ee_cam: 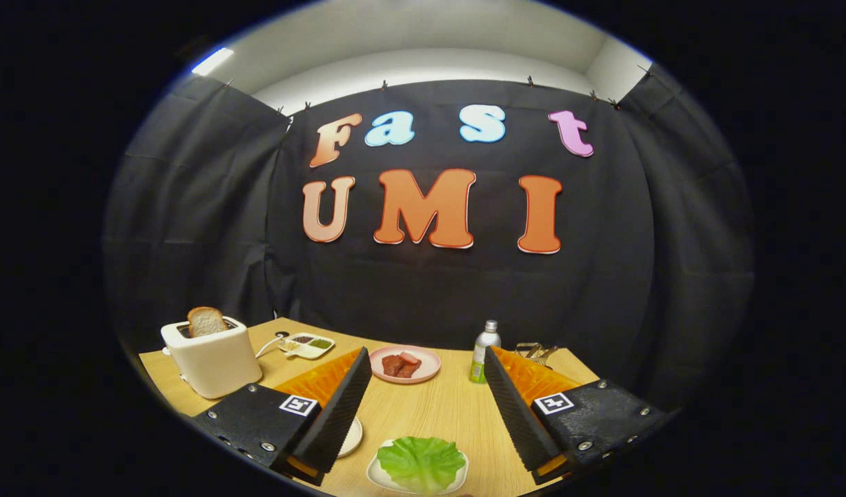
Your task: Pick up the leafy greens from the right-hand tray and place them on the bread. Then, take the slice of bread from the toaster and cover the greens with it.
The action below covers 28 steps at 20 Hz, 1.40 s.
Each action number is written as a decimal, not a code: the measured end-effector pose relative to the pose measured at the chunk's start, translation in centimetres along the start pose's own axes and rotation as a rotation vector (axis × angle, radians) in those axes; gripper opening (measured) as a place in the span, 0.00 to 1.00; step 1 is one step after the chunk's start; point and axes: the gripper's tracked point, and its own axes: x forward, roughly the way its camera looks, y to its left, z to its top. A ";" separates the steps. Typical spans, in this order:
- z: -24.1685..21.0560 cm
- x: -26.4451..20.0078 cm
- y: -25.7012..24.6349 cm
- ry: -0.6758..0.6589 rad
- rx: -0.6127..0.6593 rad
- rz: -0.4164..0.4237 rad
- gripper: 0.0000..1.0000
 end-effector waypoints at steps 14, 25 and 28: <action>-10.7 2.3 1.7 0.394 0.047 0.128 0.99; -16.9 1.7 2.7 0.637 0.010 0.199 0.99; -18.9 1.4 2.7 0.713 0.000 0.207 0.99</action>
